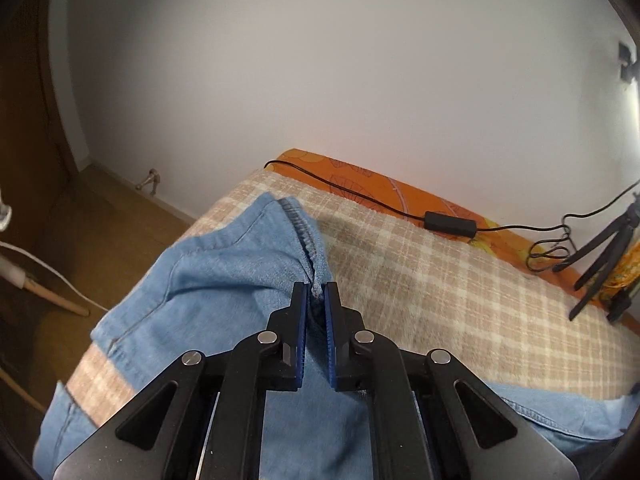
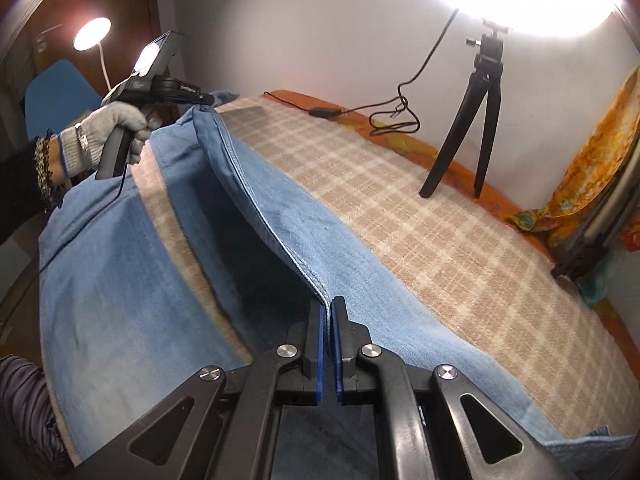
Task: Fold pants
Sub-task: 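Lift both hems and carry them toward the jeans waistband, then open both tools to release the hems onto the waistband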
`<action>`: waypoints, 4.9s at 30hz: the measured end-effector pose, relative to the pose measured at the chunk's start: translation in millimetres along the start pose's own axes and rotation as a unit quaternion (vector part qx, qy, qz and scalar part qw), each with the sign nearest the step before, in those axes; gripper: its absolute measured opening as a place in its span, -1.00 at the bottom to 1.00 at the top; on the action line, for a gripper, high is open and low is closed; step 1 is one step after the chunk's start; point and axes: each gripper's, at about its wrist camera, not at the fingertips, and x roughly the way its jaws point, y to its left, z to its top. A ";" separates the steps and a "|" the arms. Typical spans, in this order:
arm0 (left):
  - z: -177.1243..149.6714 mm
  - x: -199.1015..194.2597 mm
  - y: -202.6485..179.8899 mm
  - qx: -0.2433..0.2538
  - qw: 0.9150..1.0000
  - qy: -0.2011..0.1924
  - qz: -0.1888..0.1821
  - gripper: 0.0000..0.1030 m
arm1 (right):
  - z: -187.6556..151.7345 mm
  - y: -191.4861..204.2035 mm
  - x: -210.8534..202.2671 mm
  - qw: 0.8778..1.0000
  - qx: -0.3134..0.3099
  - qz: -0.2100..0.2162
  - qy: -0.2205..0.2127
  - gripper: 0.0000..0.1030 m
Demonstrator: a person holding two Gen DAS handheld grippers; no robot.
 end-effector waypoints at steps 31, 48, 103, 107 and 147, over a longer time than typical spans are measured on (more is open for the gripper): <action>-14.2 43.2 7.7 0.111 0.986 0.109 0.058 -0.90 | -30.5 29.3 -2.2 0.999 -0.008 0.005 0.044 -0.97; -24.8 -110.2 113.8 -0.064 0.996 0.003 -0.070 -0.93 | -6.1 53.5 -84.5 0.999 -0.008 -0.045 0.000 -0.97; -197.7 -166.7 273.6 -0.301 0.944 -0.051 -0.122 -0.95 | -61.4 189.7 -110.9 0.993 -0.057 -0.033 0.102 -0.98; -226.3 -151.2 283.1 -0.323 0.939 -0.030 -0.115 -0.95 | -75.3 200.8 -92.8 0.989 -0.066 -0.027 0.129 -0.98; -228.4 -196.0 263.2 -0.249 0.964 -0.020 -0.088 -0.48 | -113.1 183.9 -82.5 0.990 0.041 0.015 0.136 -0.87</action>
